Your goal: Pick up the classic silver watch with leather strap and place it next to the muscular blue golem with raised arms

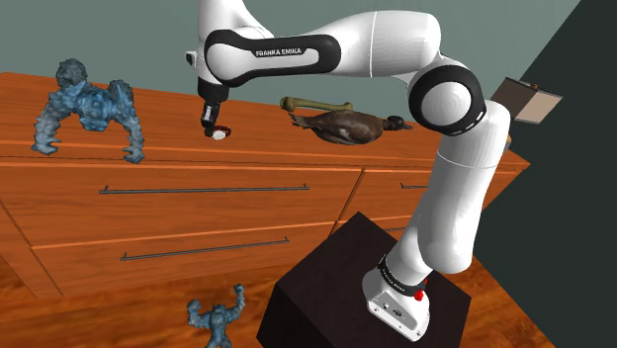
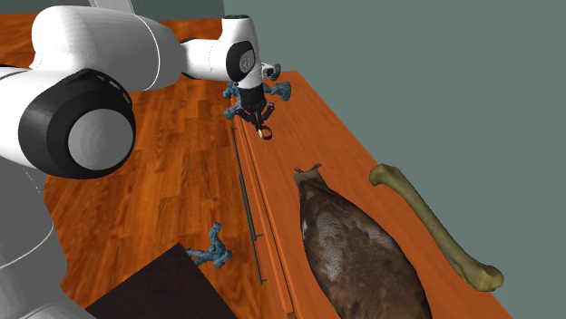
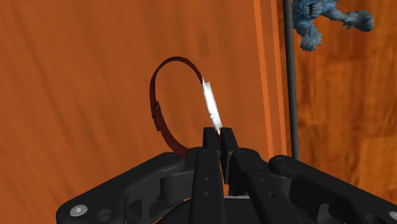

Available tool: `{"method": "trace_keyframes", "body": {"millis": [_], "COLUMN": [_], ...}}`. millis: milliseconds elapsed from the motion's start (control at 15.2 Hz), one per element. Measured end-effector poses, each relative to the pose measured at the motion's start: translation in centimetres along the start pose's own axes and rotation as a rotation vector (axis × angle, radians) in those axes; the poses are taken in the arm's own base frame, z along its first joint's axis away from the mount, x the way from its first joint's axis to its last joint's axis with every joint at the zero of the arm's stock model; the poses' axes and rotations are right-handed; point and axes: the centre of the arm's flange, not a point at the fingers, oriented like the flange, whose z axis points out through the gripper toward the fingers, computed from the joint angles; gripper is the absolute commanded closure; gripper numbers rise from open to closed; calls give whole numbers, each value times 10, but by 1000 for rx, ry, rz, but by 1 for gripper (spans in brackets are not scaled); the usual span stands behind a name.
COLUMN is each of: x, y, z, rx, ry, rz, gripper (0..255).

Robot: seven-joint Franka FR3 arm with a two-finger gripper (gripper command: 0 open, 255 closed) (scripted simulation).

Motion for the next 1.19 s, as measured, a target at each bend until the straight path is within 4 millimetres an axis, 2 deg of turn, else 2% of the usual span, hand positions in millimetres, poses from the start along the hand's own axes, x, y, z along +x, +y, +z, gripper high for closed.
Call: {"method": "trace_keyframes", "body": {"millis": [66,462,792,1188], "x": [0,0,0,0], "y": [0,0,0,0], "z": [0,0,-44,-50], "rx": [0,0,-1,0], "ry": [0,0,2,0], "rz": [0,0,0,0], "gripper": [0,0,0,0]}}
